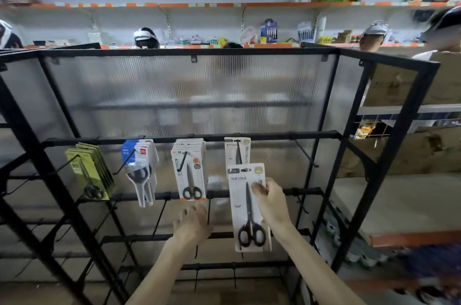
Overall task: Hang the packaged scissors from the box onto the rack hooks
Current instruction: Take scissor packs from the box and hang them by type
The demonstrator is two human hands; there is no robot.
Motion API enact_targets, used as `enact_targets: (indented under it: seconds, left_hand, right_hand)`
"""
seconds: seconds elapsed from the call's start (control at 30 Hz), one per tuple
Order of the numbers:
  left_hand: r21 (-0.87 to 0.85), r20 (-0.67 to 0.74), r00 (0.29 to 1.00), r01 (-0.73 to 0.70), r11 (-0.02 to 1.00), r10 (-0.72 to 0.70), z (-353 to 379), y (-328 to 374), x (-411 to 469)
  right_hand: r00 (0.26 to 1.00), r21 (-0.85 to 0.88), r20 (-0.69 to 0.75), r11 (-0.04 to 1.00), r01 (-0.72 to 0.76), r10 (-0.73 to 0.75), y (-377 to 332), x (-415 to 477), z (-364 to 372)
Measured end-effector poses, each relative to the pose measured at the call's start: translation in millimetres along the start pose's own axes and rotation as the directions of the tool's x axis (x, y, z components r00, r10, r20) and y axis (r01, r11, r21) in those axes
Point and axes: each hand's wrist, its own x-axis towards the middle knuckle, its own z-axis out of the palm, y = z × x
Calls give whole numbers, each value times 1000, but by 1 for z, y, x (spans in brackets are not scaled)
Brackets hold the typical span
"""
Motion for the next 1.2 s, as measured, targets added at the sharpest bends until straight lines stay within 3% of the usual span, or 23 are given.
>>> enact_targets:
  seconds: [0.23,0.67,0.87,1.1,1.2]
  left_hand:
    - [173,-53,991,-112,979,123,-7,14,12]
    - [49,-85,988,-126,991,130,1,14,29]
    - [58,-107,979,-167,984,173,-7,15,39]
    - [74,-151,966,-200,977,209,-13,21,35]
    - [57,-171,971,-161,985,168,-14,16,32]
  right_hand:
    - [999,-28,13,998,-49,50,-2,21,15]
    - [995,19,5,995,-101,101,18,32,21]
    - [995,-86,-27,991,-98,96,10,77,34]
    - [987,-382,31,914,-134,158,36,163,49]
    - [990,-383,32,917,-115,138,39,172,52]
